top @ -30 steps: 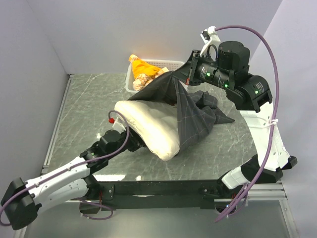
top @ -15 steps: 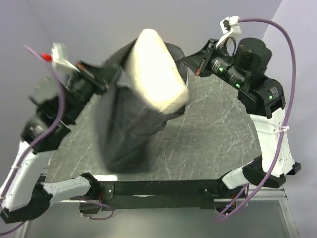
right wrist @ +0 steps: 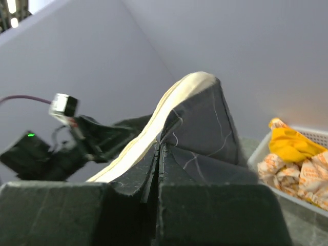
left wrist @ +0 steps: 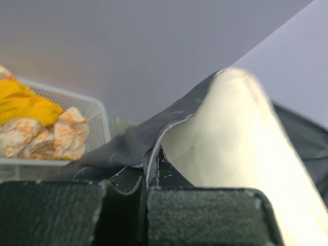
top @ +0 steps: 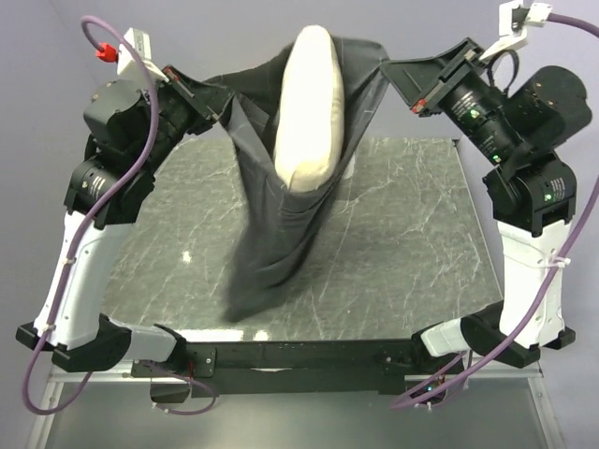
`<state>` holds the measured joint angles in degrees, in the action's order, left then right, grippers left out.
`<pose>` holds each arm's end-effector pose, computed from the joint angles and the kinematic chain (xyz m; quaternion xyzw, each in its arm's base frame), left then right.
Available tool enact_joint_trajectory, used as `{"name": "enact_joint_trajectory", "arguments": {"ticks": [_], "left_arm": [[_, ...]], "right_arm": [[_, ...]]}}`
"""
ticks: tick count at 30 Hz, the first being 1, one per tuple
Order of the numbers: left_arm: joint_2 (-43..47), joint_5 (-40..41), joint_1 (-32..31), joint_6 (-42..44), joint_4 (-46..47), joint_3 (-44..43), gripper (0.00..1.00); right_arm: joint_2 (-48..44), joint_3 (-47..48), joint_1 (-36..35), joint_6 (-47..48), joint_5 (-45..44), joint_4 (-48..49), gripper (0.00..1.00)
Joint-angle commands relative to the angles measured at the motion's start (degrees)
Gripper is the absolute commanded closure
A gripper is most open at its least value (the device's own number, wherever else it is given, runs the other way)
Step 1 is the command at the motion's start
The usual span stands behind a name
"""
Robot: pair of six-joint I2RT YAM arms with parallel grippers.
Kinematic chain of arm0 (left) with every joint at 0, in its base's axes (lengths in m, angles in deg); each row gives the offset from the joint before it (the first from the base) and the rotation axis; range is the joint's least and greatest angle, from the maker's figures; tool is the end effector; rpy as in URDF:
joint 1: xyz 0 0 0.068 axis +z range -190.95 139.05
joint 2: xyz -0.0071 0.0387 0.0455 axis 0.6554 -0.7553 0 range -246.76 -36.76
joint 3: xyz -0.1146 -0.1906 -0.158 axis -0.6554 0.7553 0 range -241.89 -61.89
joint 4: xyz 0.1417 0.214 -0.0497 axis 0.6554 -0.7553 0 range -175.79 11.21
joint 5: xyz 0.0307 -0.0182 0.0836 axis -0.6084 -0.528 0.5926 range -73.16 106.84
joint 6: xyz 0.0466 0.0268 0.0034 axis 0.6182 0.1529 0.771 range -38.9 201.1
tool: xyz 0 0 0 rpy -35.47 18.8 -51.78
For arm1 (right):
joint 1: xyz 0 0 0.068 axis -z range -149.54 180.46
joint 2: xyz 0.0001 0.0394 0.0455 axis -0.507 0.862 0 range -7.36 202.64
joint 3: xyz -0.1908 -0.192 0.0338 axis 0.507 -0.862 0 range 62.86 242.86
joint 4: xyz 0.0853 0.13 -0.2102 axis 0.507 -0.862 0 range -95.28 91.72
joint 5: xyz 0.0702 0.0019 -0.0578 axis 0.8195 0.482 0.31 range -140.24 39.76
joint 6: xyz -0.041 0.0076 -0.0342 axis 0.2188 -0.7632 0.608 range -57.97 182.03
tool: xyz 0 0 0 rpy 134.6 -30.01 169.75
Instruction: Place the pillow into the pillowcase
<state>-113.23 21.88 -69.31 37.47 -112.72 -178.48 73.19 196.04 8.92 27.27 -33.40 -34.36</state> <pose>0.1912 -0.0998 0.5857 -0.1211 0.6570 -0.4133 0.6188 0.1648 0.0761 0.6358 -0.0485 0.6011 0.4513 0.6578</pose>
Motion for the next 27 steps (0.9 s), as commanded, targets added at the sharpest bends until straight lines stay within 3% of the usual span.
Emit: {"name": "enact_joint_trajectory", "arguments": {"ticks": [1, 8, 12, 16, 19, 21, 22, 24, 26, 27], "left_arm": [[3.34, -4.51, 6.72, -1.18, 6.07, 0.67, 0.99], [0.01, -17.32, 20.86, -8.47, 7.47, -6.62, 0.99], [-4.12, -28.98, 21.94, -16.1, 13.0, -8.03, 0.99], [-7.9, -30.0, 19.93, -15.61, 12.5, -5.67, 0.99], [-9.84, -29.12, 18.17, -12.88, 11.26, -3.3, 0.99], [-10.81, -28.86, 17.38, -11.65, 10.73, -2.68, 0.99], [-10.9, -29.03, 16.68, -11.3, 10.56, -2.93, 0.99], [-11.51, -29.29, 16.76, -9.98, 8.28, -4.68, 0.99], [-11.34, -30.25, 20.69, -11.54, 7.13, -9.6, 0.99], [-11.08, -32.44, 23.58, -14.43, 9.21, -10.75, 0.99]], "right_arm": [[-2.51, 2.34, 2.46, -2.68, 1.0, 10.24, 1.0], [-4.35, -3.98, 3.61, -2.33, 0.56, 11.46, 1.0], [-3.75, -4.52, 5.79, -2.5, -1.37, 11.9, 1.0], [-0.67, -2.67, 7.4, -11.7, 4.85, 15.93, 1.0], [2.84, 4.25, 5.89, -11.48, 7.25, 14.03, 1.0], [2.86, 6.73, 10.44, -11.63, 5.56, 13.48, 1.0], [1.98, 4.39, 18.82, -18.78, 8.79, 17.05, 1.0], [-0.3, -4.28, 25.12, -32.39, 16.43, 31.5, 1.0], [0.65, -3.47, 24.81, -33.62, 17.43, 32.83, 1.0], [2.05, -1.2, 21.83, -29.18, 16.57, 28.99, 1.0]]}}
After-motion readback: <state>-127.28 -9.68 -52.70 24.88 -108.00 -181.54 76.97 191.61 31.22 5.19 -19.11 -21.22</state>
